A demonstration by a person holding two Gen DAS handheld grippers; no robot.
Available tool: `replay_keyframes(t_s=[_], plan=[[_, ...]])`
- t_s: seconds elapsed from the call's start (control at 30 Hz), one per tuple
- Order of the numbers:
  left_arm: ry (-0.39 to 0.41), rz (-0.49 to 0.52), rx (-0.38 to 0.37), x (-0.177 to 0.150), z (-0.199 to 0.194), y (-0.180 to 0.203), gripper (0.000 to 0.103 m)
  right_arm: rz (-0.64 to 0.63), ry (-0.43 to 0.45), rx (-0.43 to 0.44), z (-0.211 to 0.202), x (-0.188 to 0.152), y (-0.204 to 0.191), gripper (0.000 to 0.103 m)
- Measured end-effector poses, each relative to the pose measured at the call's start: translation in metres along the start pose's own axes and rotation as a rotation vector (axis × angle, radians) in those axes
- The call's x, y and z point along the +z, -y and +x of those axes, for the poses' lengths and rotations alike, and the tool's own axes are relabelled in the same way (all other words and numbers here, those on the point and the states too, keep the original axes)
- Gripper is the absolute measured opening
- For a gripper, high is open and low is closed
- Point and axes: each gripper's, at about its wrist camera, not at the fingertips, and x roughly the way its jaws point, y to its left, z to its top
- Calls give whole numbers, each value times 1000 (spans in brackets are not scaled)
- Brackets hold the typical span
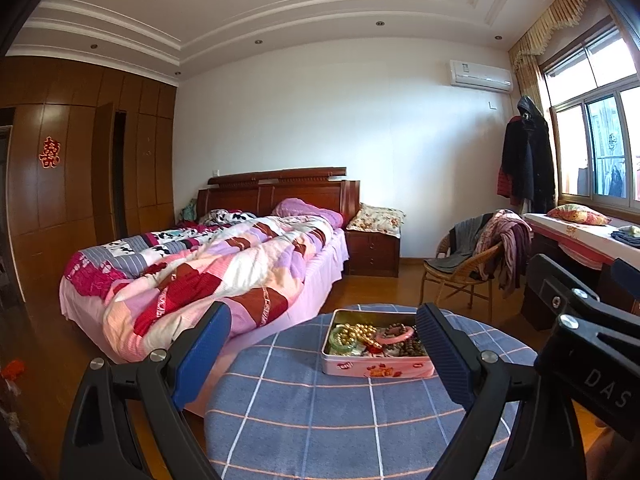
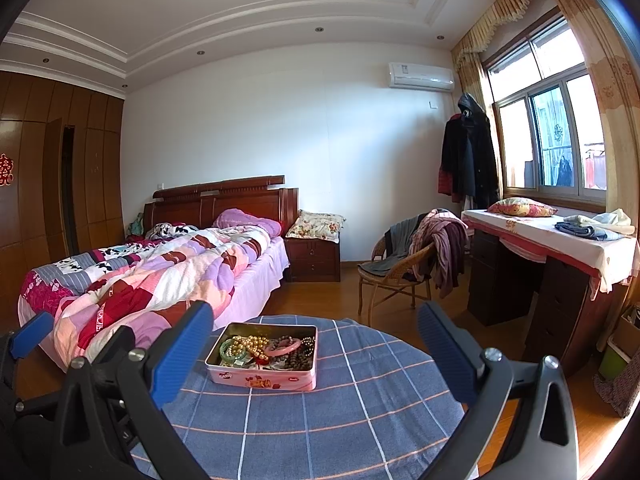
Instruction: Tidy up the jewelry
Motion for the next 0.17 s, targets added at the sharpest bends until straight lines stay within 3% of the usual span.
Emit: replay_keyframes(t_s=[0.17], plan=[[-5, 11, 1, -2, 1, 2, 93, -5, -10, -2, 2, -1, -1, 103]])
